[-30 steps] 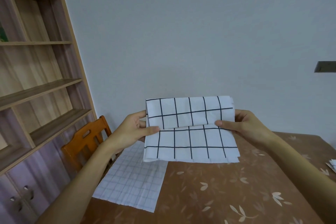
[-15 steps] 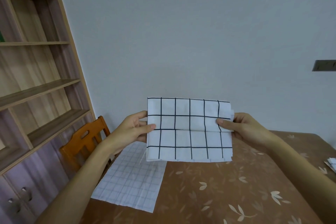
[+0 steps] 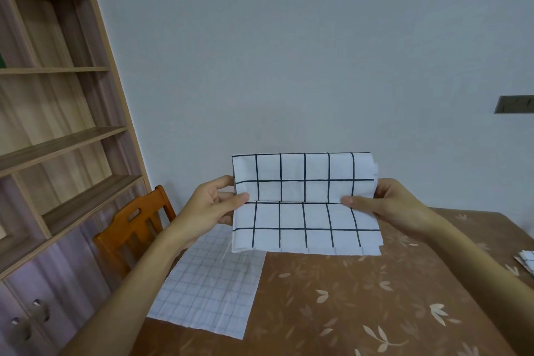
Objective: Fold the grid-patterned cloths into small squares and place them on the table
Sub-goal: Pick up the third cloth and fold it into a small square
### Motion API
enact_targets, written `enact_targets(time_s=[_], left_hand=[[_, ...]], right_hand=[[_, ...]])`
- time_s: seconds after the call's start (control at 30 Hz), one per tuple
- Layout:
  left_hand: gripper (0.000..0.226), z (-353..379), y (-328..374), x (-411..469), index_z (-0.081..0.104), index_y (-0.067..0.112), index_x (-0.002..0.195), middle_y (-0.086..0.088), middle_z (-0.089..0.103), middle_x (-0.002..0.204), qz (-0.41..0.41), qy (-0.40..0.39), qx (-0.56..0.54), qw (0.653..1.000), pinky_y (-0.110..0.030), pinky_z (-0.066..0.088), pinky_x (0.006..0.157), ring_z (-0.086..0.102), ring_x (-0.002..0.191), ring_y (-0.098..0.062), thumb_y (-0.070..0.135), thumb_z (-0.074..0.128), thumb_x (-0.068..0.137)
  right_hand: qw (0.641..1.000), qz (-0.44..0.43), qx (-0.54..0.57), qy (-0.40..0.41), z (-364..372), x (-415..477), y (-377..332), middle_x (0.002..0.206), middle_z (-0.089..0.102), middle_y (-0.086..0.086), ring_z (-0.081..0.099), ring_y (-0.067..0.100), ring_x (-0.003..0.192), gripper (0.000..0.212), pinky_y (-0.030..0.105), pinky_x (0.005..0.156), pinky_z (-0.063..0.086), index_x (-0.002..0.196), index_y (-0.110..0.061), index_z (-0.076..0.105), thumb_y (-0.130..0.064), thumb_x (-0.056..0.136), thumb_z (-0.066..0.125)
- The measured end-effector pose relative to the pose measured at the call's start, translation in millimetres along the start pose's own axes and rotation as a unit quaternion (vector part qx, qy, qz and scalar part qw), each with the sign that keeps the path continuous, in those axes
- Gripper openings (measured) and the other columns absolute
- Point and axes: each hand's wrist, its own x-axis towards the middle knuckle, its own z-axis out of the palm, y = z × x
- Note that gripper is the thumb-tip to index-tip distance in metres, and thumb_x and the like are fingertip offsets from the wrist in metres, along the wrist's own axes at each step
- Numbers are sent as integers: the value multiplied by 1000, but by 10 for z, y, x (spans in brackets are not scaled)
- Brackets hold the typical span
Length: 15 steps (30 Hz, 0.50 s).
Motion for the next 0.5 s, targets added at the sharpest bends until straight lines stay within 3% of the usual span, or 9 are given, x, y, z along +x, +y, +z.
enact_targets(time_s=[0.1, 0.17, 0.23, 0.3, 0.43, 0.5], left_hand=[[23, -8, 16, -12, 66, 14, 118, -8, 79, 102, 3, 12, -18, 1000, -27, 61, 68, 76, 91, -21, 7, 59, 97], [17, -27, 25, -21, 71, 10, 105, -3, 78, 97, 6, 28, -20, 999, -23, 59, 64, 75, 84, -14, 2, 58, 97], [19, -52, 20, -26, 73, 5, 100, -6, 78, 102, 0, 33, -17, 999, -28, 62, 70, 75, 91, -18, 1, 54, 98], [24, -76, 11, -27, 74, 2, 98, -10, 78, 102, -16, 42, -15, 999, -32, 63, 76, 75, 96, -24, -3, 50, 99], [33, -56, 14, -6, 73, 10, 105, -9, 78, 100, -27, 68, 38, 997, -33, 62, 74, 75, 94, -25, 0, 42, 100], [24, -14, -26, 33, 68, 26, 114, 0, 76, 106, -1, 78, 121, 990, -32, 58, 87, 71, 104, -16, 17, 50, 102]], right_hand=[[999, -30, 4, 22, -20, 13, 40, 106, 78, 7, 74, 23, 102, 18, 38, 90, 59, 105, -9, 77, -5, 89, 69], [998, -51, -20, 35, -30, 5, 45, 98, 79, 3, 74, 19, 92, 26, 31, 80, 60, 92, -14, 79, 6, 92, 62], [998, -52, -27, 39, -42, -5, 35, 92, 78, 0, 74, 16, 83, 46, 25, 68, 59, 81, -17, 80, 16, 93, 50], [998, -48, -25, 31, -50, -19, 17, 92, 78, 0, 74, 16, 81, 50, 23, 64, 57, 79, -18, 80, 16, 94, 46], [999, -45, -10, 11, -40, -9, -17, 89, 77, 1, 72, 13, 76, 47, 20, 60, 53, 77, -15, 79, 13, 94, 46], [999, -51, -10, 1, -5, 3, -58, 89, 77, 3, 72, 13, 75, 47, 19, 59, 53, 75, -15, 79, 13, 94, 46]])
